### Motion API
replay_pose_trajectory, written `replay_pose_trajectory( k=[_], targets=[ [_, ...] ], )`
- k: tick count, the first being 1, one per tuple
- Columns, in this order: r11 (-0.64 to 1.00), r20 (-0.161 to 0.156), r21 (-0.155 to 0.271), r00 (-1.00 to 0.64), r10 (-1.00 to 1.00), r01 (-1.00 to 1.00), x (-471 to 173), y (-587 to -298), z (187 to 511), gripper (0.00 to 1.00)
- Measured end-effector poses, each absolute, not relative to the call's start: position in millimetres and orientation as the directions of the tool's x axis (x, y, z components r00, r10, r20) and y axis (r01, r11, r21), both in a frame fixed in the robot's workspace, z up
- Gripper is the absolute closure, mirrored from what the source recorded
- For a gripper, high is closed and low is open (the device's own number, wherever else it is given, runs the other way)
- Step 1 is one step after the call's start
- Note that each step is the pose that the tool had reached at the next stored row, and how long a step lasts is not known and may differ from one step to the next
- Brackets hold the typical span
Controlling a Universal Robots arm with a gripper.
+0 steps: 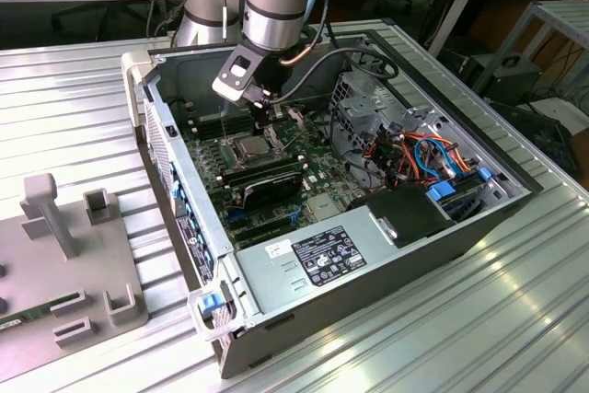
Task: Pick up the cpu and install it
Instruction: 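Place the cpu into insertion slot, then close the cpu cover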
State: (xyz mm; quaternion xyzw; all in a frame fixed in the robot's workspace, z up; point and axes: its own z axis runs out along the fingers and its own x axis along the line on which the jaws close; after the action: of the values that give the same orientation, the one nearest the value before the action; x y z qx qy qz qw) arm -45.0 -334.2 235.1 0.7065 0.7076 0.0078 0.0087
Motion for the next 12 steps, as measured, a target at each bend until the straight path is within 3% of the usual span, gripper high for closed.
replay_pose_trajectory(
  k=[12],
  targets=[
    [0.002, -0.001, 0.023, -0.002, 1.000, 1.000, -44.9, -334.2, 237.0, 0.89]
  ],
)
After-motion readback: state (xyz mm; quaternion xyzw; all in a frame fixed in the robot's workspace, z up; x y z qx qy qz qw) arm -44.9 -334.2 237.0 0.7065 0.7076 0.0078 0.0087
